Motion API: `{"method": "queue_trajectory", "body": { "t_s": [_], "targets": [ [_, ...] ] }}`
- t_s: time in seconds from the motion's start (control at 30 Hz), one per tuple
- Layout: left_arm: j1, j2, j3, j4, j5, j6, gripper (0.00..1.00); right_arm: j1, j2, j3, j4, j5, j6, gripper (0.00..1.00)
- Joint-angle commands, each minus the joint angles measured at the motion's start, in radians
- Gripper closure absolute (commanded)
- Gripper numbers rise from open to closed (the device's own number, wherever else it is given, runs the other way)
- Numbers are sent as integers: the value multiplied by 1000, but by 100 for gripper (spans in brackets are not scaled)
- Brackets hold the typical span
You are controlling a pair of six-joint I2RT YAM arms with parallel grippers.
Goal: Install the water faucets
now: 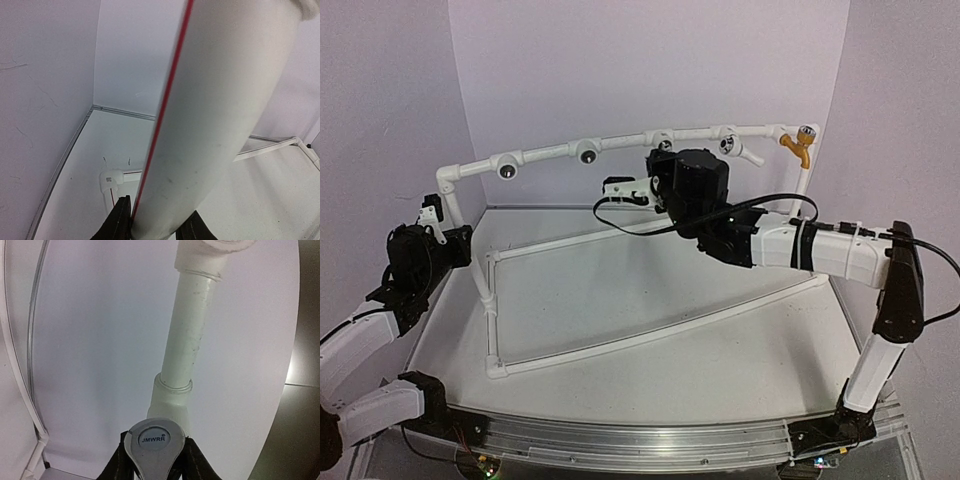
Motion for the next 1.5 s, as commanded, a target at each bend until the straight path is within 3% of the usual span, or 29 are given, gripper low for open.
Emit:
{"method": "queue_trajectory", "body": {
  "t_s": [0.0,0.4,0.5,0.8,1.0,1.17,1.2,1.33,1.47],
  "targets": [
    [-28,15,2,-62,133,-141,100,-20,32,86,77,77,427,100],
    [-28,15,3,-63,135,-142,100,-37,19,123,-18,96,1408,100],
    [-28,14,3,-62,135,-142,100,-45,6,115,-19,116,1586,100],
    [-28,6,3,-62,138,-145,100,-146,-116,-19,-78,85,2291,100],
    [-28,5,1,-62,138,-145,100,-157,-118,-8,-101,62,2377,100],
    [-28,5,3,-62,134,-147,100,-156,-121,-3,-114,-1,2302,99],
    [-28,6,4,-62,134,-147,100,-155,-126,-9,-114,-20,2277,94],
    [-28,10,5,-63,134,-147,100,-155,-179,-62,-110,-146,2183,53],
    [-28,12,4,-63,133,-147,100,-151,-271,-139,-117,-248,2117,29]
  ]
}}
